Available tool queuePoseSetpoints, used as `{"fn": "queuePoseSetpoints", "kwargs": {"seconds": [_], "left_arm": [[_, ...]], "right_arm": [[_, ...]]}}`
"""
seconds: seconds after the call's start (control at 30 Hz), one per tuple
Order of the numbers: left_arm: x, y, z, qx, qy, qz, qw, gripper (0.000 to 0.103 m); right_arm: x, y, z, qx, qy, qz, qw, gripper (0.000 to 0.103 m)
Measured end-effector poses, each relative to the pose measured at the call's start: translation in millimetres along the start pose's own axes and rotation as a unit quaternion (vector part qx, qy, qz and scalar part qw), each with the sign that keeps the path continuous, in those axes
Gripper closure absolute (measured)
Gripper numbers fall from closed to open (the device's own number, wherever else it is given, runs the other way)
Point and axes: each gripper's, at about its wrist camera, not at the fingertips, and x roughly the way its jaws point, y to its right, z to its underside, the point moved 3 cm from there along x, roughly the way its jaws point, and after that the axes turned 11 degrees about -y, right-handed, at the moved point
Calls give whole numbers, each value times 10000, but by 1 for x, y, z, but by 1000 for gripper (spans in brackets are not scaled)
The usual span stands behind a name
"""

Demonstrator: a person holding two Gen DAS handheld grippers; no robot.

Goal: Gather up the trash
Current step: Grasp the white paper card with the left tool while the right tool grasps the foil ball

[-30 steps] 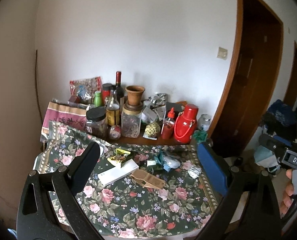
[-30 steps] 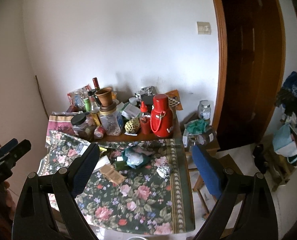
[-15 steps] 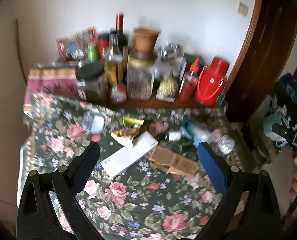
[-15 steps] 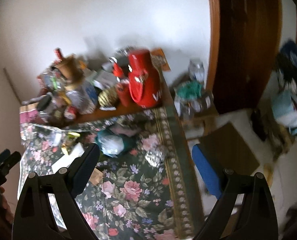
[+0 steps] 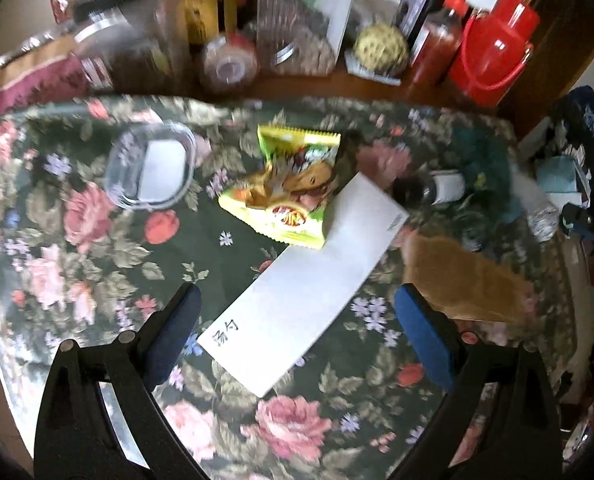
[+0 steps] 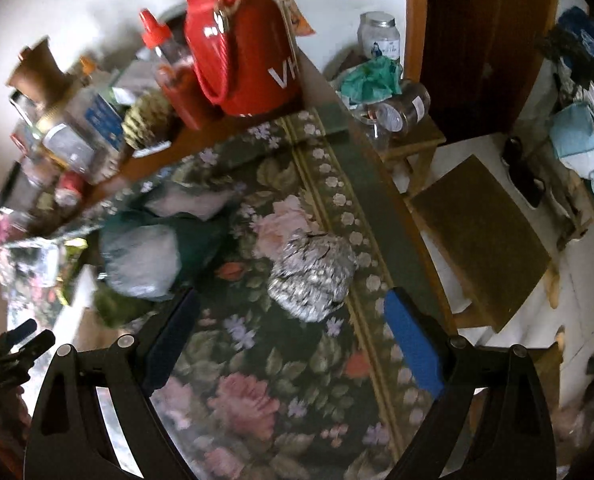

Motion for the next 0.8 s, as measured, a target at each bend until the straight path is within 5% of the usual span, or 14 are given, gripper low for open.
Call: {"fn": "queuePoseSetpoints", "kwargs": {"seconds": [0.1, 0.43, 0.8], "left_arm": [[16, 0, 2, 47, -120, 19, 9999, 5], [30, 5, 6, 136, -228, -54, 9996, 16], [30, 44, 28, 890, -328, -352, 9949, 50]], "right_arm": [[12, 4, -8, -26, -50, 136, 9999, 12], [43, 11, -16, 272, -440, 3, 9987, 51], [23, -5, -7, -180, -260, 180, 9993, 56]]}}
